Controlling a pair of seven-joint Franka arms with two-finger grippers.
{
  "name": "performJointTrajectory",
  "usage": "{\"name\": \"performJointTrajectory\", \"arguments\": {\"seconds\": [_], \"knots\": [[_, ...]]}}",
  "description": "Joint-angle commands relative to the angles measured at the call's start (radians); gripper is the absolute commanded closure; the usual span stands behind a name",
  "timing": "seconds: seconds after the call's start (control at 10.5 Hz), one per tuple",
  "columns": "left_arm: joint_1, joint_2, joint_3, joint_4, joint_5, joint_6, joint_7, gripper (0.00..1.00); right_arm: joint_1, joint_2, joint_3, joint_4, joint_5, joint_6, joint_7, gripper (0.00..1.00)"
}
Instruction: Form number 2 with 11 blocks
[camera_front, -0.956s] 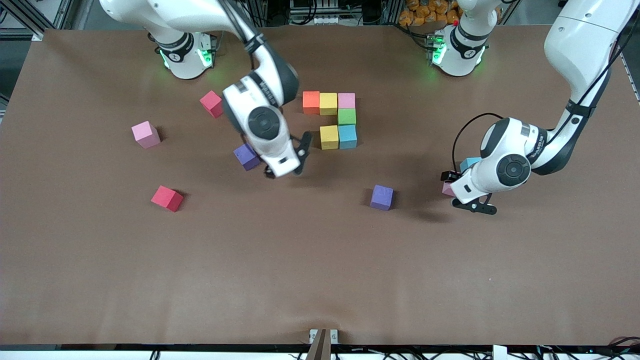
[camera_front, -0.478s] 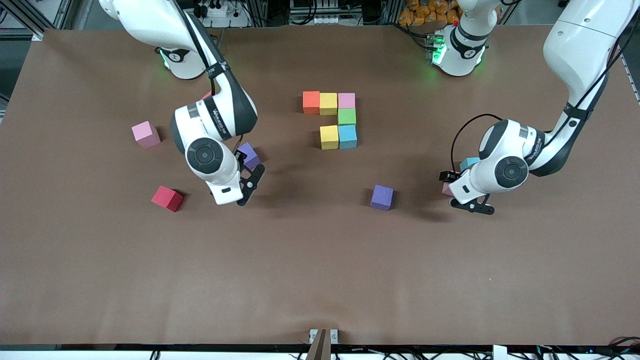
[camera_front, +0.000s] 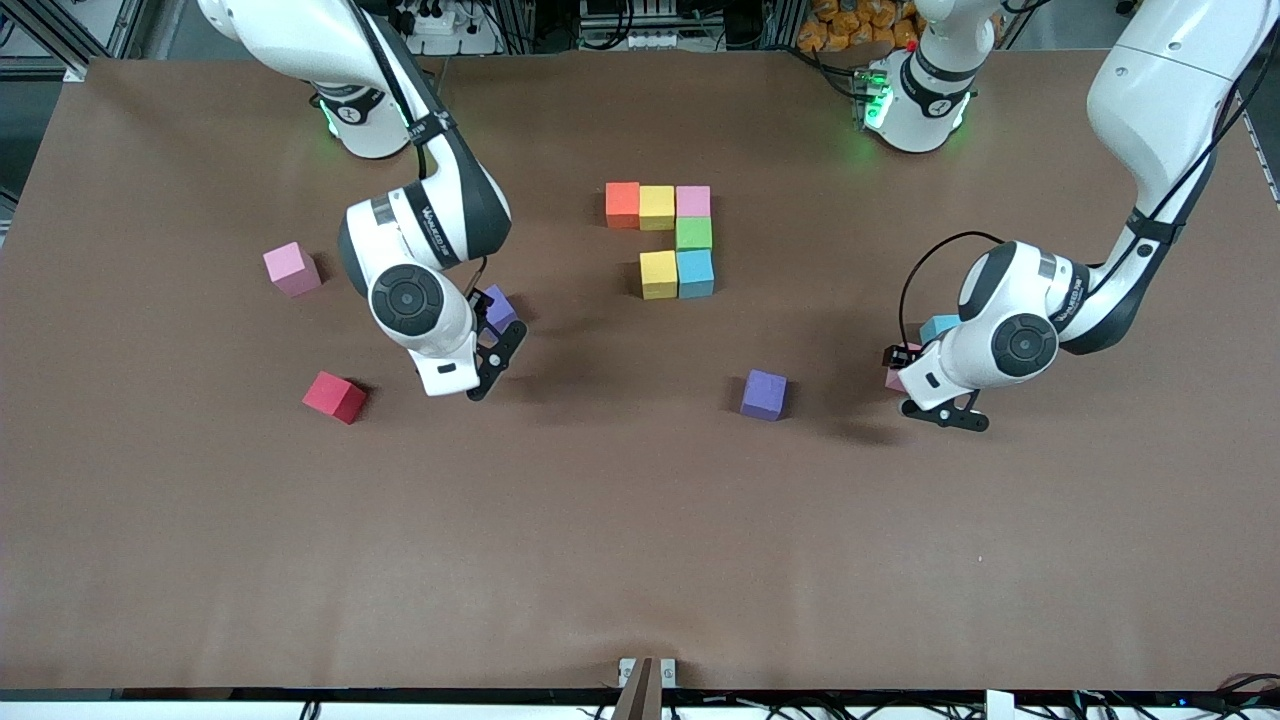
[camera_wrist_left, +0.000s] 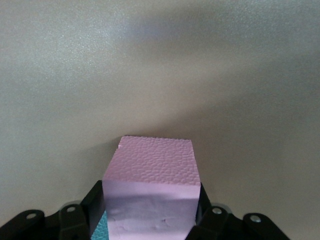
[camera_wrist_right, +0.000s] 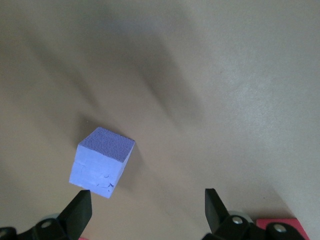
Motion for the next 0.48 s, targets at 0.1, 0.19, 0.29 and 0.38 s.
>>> {"name": "performJointTrajectory", "arguments": {"seconds": [0.1,0.19,0.29,0.38], "knots": [[0.0,-0.018,-0.017,0.005,0.025,0.0,-0.058,0.77,0.014,-0.051,0.004,-0.037,-0.007,0.037,0.093,0.0],[0.001,-0.03,-0.049,0.011,0.015,-0.006,-0.111,0.8,0.013,-0.059,0.004,-0.025,-0.004,0.056,0.127,0.0],[0.006,-0.05,-0.087,0.02,0.014,-0.035,-0.191,0.8,0.013,-0.072,0.004,-0.021,-0.004,0.063,0.16,0.0],[0.004,-0.061,-0.13,0.042,0.012,-0.076,-0.272,0.8,0.005,-0.063,0.004,0.001,-0.004,0.082,0.196,0.0]]}}
